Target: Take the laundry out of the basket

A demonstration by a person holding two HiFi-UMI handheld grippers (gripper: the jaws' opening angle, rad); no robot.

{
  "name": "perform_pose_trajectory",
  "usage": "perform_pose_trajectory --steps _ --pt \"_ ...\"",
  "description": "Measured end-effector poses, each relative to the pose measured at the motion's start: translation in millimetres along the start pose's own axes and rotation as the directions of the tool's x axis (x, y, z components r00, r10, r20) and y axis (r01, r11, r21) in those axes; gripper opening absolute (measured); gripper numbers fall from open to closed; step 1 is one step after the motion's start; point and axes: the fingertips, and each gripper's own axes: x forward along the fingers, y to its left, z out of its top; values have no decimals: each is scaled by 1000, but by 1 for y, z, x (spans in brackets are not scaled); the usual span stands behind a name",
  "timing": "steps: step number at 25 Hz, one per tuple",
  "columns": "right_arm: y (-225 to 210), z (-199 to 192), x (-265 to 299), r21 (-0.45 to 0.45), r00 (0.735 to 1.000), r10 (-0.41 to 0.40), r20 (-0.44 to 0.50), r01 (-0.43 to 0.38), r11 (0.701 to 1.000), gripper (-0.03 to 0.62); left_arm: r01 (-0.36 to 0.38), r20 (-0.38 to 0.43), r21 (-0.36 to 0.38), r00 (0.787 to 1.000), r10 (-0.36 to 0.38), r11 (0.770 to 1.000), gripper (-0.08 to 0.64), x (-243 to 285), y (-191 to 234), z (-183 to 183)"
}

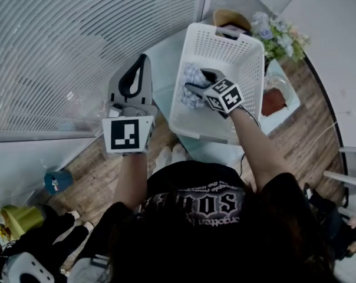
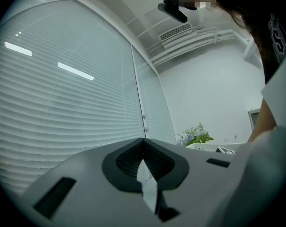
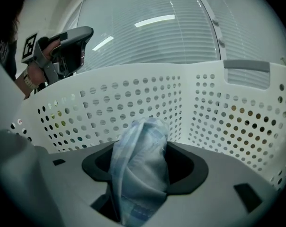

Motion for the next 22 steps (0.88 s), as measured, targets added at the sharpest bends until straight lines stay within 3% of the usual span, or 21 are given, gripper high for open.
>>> perform_pose_trajectory --steps 12,22 --pt "3 5 -5 13 998 25 -55 -24 1000 173 -6 -3 3 1000 6 1000 -3 -4 -3 0" --pt "0 11 -14 14 999 1 -44 0 1000 160 -4 -6 14 1000 4 1000 -3 -10 -6 4"
